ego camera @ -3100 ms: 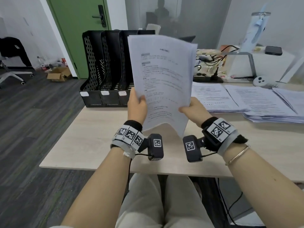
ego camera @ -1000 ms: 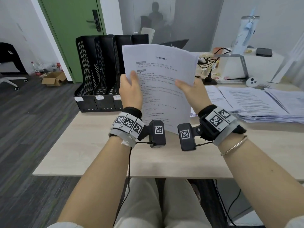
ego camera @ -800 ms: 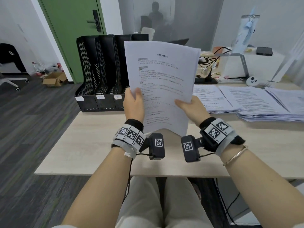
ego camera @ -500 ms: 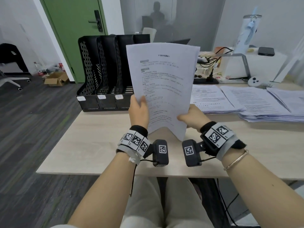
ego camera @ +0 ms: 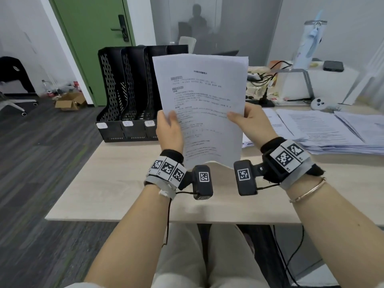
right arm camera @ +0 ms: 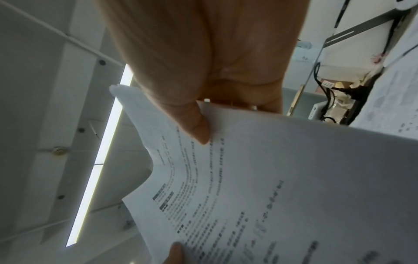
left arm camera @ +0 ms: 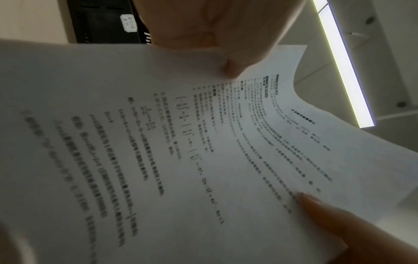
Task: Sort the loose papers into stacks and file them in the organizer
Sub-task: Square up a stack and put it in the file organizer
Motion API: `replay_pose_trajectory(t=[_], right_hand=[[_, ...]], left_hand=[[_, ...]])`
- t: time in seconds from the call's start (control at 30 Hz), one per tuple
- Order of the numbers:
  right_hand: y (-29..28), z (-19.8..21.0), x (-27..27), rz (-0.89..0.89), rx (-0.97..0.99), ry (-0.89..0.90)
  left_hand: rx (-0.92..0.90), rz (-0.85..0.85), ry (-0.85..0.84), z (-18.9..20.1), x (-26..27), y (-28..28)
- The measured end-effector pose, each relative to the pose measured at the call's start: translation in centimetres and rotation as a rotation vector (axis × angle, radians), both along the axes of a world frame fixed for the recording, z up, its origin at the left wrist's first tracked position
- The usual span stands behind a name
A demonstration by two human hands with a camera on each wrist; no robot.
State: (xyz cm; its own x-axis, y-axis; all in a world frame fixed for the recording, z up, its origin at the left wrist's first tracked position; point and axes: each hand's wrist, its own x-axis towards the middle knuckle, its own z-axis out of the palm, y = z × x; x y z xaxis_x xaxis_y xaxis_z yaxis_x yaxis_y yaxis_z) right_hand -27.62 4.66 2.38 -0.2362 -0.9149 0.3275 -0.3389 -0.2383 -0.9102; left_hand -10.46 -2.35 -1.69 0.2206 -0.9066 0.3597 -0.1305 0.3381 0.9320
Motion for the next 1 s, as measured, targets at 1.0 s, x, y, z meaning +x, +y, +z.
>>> replay_pose_trajectory(t=[1.0], right_hand=[[-1.5, -4.4, -1.5, 0.026, 0.269, -0.041]], left_hand=[[-0.128, -0.238, -1.358, 7.5, -3.5, -1.5]])
